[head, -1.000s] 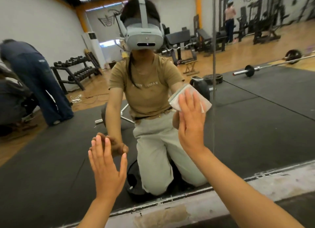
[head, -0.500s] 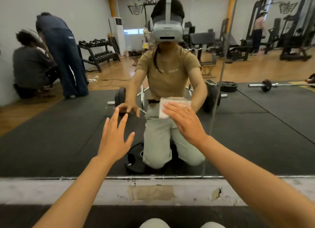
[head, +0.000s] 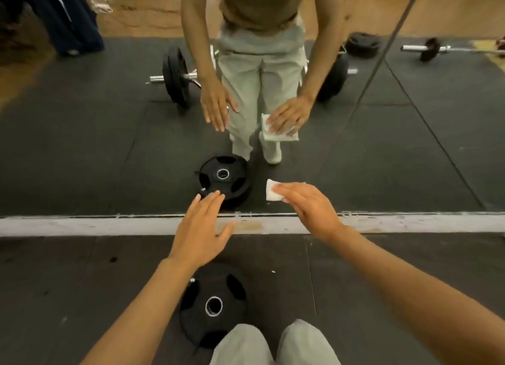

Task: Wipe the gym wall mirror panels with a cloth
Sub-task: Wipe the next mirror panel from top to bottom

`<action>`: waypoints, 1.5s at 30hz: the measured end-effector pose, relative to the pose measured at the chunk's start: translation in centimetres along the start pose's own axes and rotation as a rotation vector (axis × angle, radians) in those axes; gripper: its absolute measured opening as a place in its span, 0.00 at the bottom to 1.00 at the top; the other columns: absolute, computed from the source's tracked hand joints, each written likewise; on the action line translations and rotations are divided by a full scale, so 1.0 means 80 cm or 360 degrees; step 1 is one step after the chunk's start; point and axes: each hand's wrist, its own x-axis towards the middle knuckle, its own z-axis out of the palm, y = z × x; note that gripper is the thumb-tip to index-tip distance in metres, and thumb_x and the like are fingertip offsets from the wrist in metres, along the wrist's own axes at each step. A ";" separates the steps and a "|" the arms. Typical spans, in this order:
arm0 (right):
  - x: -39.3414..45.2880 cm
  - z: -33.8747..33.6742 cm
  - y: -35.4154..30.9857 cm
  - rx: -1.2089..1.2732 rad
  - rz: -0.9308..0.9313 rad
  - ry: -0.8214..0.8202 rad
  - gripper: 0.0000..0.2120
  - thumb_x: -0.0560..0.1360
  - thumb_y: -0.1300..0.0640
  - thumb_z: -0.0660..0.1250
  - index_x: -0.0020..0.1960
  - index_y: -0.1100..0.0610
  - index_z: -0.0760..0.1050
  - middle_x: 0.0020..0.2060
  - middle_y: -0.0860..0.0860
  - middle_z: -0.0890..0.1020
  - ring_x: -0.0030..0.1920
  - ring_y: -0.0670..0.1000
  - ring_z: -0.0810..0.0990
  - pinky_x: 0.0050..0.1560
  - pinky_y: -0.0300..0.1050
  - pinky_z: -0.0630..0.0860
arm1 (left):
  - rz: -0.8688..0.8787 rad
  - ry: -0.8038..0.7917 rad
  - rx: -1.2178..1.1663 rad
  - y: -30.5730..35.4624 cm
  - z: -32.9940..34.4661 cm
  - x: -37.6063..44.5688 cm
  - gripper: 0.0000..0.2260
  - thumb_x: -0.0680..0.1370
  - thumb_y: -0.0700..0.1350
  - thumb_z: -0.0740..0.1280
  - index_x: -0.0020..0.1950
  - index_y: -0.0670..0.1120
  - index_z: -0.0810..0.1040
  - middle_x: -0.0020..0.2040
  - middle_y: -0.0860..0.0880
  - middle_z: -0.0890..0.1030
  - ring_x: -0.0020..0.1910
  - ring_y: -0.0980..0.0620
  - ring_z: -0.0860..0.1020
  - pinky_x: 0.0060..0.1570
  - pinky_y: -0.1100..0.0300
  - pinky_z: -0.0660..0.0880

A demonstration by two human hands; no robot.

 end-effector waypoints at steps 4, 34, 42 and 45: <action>-0.048 -0.065 -0.074 0.0195 0.0416 -0.0030 0.17 0.81 0.55 0.59 0.67 0.55 0.77 0.62 0.50 0.81 0.60 0.53 0.79 0.60 0.47 0.74 | 0.0148 -0.0345 0.0125 0.045 -0.050 -0.042 0.28 0.79 0.60 0.56 0.70 0.43 0.75 0.68 0.46 0.77 0.69 0.45 0.73 0.69 0.53 0.67; -0.187 -0.426 0.004 0.0249 0.0527 0.0143 0.17 0.83 0.50 0.57 0.67 0.53 0.76 0.63 0.49 0.80 0.63 0.49 0.78 0.63 0.50 0.74 | 0.0624 -0.0022 0.0251 0.427 -0.054 0.005 0.23 0.79 0.54 0.59 0.66 0.41 0.78 0.65 0.45 0.79 0.65 0.48 0.77 0.71 0.54 0.66; -0.021 -0.594 0.081 -0.0071 -0.0317 0.0541 0.15 0.81 0.66 0.61 0.66 0.60 0.78 0.65 0.53 0.78 0.65 0.52 0.77 0.64 0.46 0.72 | 0.0742 0.0562 0.0401 0.509 -0.169 0.140 0.23 0.81 0.53 0.62 0.70 0.39 0.74 0.74 0.43 0.70 0.76 0.47 0.65 0.74 0.49 0.63; 0.058 -0.661 0.076 -0.0234 -0.0663 0.0731 0.13 0.82 0.65 0.61 0.64 0.63 0.78 0.64 0.55 0.79 0.65 0.56 0.78 0.62 0.52 0.74 | 0.0822 0.0770 0.0506 0.528 -0.235 0.187 0.23 0.81 0.52 0.64 0.70 0.39 0.74 0.74 0.43 0.69 0.76 0.46 0.64 0.73 0.47 0.64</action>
